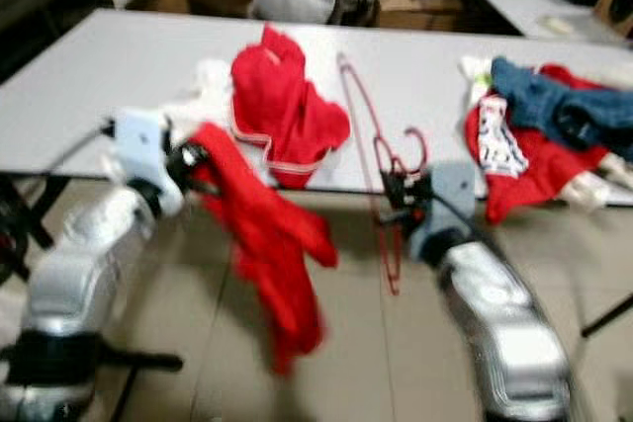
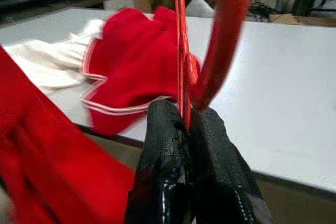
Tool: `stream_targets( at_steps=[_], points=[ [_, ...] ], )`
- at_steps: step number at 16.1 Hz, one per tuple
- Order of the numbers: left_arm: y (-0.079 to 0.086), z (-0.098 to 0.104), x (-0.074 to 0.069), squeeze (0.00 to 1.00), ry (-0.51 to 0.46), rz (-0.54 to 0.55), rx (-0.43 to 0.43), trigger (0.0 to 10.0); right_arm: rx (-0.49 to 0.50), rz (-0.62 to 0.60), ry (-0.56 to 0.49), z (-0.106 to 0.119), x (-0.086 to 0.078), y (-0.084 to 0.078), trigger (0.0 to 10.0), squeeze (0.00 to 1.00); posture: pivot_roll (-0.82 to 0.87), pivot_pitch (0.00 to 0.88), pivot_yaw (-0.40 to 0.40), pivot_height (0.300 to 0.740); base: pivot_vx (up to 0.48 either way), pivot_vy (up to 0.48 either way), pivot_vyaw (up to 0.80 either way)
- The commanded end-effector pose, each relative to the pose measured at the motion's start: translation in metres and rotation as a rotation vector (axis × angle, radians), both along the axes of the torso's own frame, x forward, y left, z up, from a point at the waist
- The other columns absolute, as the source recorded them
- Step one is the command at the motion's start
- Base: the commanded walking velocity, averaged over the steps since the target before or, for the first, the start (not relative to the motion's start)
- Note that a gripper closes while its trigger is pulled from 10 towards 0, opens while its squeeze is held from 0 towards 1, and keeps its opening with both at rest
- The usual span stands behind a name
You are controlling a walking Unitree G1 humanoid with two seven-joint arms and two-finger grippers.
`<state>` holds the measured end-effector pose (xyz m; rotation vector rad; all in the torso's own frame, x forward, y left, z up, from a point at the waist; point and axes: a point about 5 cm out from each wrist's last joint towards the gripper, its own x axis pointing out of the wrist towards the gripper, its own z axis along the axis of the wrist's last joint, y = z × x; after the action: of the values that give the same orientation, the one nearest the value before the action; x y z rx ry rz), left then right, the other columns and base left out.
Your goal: Hang hanger
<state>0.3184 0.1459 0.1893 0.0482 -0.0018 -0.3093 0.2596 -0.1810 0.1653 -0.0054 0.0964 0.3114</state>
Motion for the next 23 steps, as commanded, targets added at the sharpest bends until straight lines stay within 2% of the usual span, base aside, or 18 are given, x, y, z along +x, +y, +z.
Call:
stream_targets(
  at_steps=[1, 5, 8, 11, 12, 15, 20, 21, 23],
  points=[
    [-0.004, 0.017, 0.007, 0.00, -0.065, 0.002, 0.015, 10.0, -0.031, 0.070, -0.026, 0.011, -0.004, -0.010, 10.0, 0.00, -0.11, 0.000, -0.001, 0.740, 0.368, 0.000, 0.00],
    [0.037, 0.066, 0.039, 0.00, -0.164, 0.148, 0.094, 10.0, -0.192, 0.413, 0.032, 0.034, -0.027, -0.033, 10.0, 0.00, -0.11, 0.000, -0.006, 0.740, 0.376, 0.000, 0.00],
    [0.051, 0.094, 0.054, 0.00, -0.218, 0.179, 0.131, 10.0, -0.264, 0.555, 0.085, 0.044, -0.038, -0.042, 10.0, 0.00, -0.11, 0.000, -0.003, 0.740, 0.382, 0.000, 0.00],
    [0.056, 0.120, 0.064, 0.00, -0.276, 0.175, 0.147, 10.0, -0.272, 0.653, 0.093, 0.053, -0.037, -0.037, 10.0, 0.00, -0.11, 0.000, -0.003, 0.740, 0.381, 0.000, 0.00],
    [0.056, 0.122, 0.065, 0.00, -0.280, 0.172, 0.145, 10.0, -0.272, 0.662, 0.093, 0.053, -0.037, -0.036, 10.0, 0.00, -0.11, 0.000, -0.003, 0.740, 0.382, 0.000, 0.00],
    [0.050, 0.142, 0.071, 0.00, -0.336, 0.127, 0.159, 10.0, -0.276, 0.760, 0.075, 0.054, -0.032, -0.019, 10.0, 0.00, -0.11, 0.000, -0.001, 0.740, 0.387, 0.000, 0.00],
    [0.046, 0.165, 0.077, 0.00, -0.397, 0.088, 0.157, 10.0, -0.288, 0.829, 0.051, 0.057, -0.021, -0.007, 10.0, 0.00, -0.10, 0.000, 0.001, 0.740, 0.388, 0.000, 0.00],
    [0.044, 0.172, 0.079, 0.00, -0.411, 0.075, 0.152, 10.0, -0.291, 0.842, 0.043, 0.059, -0.017, -0.003, 10.0, 0.00, -0.10, 0.000, 0.001, 0.740, 0.386, 0.000, 0.00],
    [0.032, 0.186, 0.080, 0.00, -0.431, 0.021, 0.081, 10.0, -0.316, 0.855, 0.019, 0.062, -0.004, 0.007, 10.0, 0.00, -0.10, 0.000, 0.001, 0.740, 0.322, 0.000, 0.00]
  ],
)
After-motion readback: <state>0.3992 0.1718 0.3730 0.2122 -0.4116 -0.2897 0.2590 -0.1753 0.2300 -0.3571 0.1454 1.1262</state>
